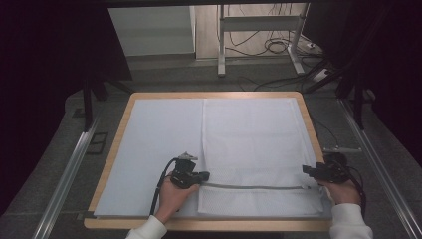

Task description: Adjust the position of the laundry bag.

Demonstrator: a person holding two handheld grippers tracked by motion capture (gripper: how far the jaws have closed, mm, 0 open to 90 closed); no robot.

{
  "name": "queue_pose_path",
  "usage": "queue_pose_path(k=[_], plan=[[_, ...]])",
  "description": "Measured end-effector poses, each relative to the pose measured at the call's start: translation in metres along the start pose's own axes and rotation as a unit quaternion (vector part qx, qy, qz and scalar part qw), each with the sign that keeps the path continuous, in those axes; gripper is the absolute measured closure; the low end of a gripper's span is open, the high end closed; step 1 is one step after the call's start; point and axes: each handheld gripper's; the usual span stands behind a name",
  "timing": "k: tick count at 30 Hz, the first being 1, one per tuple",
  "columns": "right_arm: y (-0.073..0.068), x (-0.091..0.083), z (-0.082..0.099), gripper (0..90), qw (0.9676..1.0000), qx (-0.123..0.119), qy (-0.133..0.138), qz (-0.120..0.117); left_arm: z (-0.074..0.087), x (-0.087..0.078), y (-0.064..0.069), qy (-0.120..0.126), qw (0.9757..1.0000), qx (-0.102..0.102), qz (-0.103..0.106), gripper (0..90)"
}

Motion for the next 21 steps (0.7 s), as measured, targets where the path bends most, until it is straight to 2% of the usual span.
queue_pose_path(k=[8, 21], plan=[[0.004, 0.005, 0.002, 39.7, 0.9999, 0.01, -0.011, -0.003, 0.0, -0.001, 0.0, 0.002, 1.0, 0.0, 0.001, 88.4], [0.003, 0.012, 0.003, 43.8, 0.9995, 0.002, -0.032, -0.004, 0.0, -0.001, 0.0, 0.001, 1.0, 0.0, 0.001, 88.4]])
Point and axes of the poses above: each handheld gripper's, and its own axes: x roughly forward along the jaws, z roughly out of its underside, y roughly to its right, and after that the axes turned 6 degrees about -y, right-handed
